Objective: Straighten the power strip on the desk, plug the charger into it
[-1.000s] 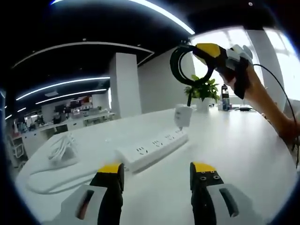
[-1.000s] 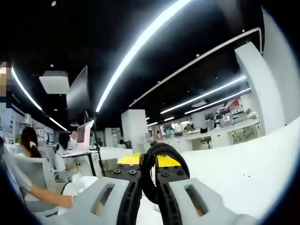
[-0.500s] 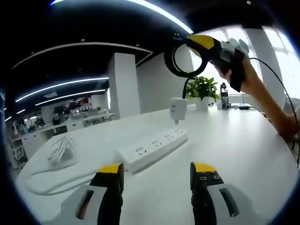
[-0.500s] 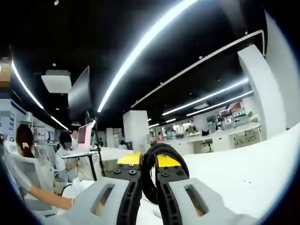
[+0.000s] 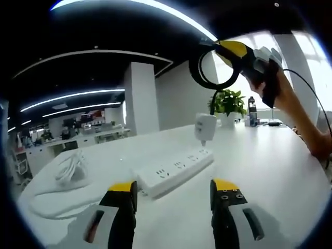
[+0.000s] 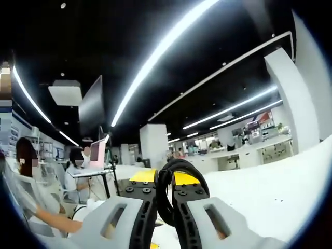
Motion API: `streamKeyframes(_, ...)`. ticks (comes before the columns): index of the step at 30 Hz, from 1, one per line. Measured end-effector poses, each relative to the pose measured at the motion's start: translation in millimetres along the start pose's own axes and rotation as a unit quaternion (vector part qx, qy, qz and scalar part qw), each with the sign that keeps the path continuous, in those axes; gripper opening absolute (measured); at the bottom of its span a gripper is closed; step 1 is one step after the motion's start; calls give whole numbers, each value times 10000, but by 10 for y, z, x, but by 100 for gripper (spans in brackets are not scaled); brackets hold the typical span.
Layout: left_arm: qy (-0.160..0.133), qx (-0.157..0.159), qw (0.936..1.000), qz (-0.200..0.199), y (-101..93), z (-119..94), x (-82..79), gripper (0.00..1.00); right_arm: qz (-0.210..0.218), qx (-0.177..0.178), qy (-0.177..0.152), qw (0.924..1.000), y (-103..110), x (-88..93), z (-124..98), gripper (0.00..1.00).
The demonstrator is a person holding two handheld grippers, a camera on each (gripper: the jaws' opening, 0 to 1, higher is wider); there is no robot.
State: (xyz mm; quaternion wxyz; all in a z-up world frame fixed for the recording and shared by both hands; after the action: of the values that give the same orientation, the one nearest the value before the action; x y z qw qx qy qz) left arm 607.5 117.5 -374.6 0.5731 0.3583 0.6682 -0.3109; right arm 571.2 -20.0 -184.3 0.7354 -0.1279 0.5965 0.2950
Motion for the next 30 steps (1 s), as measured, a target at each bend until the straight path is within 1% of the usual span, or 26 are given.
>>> streamKeyframes(2,-50,5,10000,6,-7,26,-43,57,14,-11,-3,10000,-34,-26,32,8)
streamKeyframes(9,-199,140,9994,227,-145,121,-259,57,26,-99,-11,9999,61,-16,-2,8)
streamKeyframes(12,-259,221,9991,262,-206,172,-325,57,30,-116,-21,9999,69,-28,-3,8)
streamKeyframes(23,-360,348,9984,254,-283,305,-439,58,39,-115,-80,9999,74,-65,-36,8)
streamKeyframes(30,-436,418,9979,246,-321,395,-492,57,39,-76,-77,9999,75,-42,-51,8)
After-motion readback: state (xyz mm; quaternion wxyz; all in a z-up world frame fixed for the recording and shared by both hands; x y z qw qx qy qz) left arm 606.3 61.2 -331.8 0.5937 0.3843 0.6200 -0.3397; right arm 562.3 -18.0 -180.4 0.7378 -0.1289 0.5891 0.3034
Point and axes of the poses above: the point that each gripper's makers call its tool centre point, and the gripper's own axes: z roughly forward along the fingers, y roughly to its left, x roughly out of its underside, the point moved 2 cm from there along -z, roughly backward along the fingers, and after that the axes turned 15 degrees about x, right-handed, at the moved point
